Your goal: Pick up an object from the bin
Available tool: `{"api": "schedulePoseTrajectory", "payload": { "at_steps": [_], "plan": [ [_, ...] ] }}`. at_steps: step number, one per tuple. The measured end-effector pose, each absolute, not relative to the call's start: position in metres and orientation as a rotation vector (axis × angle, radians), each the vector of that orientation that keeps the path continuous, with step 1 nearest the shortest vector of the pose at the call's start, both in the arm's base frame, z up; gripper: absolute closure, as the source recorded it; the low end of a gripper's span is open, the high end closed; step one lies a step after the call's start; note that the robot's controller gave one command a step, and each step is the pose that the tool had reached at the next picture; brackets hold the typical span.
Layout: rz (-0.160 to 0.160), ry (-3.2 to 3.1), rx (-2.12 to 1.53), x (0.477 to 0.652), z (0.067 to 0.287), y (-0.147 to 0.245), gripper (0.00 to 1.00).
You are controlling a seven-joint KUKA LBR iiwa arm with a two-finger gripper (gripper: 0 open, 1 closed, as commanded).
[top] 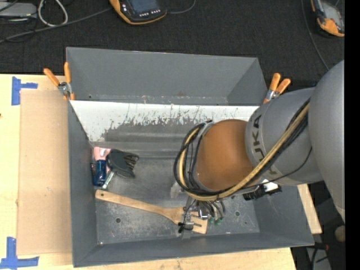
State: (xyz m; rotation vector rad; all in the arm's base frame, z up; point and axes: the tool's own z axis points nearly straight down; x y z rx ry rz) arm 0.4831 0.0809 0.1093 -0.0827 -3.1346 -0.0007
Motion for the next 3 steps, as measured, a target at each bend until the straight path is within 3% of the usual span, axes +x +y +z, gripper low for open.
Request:
{"api": "schedulePoseTrajectory", "payload": {
  "at_steps": [1, 2, 3],
  "plan": [
    [-0.004, -3.144, -0.277, 0.4746, 0.0697, 0.0754, 0.0],
    [-0.001, -3.128, -0.26, 0.4774, 0.0692, 0.0775, 1.0],
    [-0.001, -3.128, -0.262, 0.4775, 0.0693, 0.0774, 1.0]
  ]
}}
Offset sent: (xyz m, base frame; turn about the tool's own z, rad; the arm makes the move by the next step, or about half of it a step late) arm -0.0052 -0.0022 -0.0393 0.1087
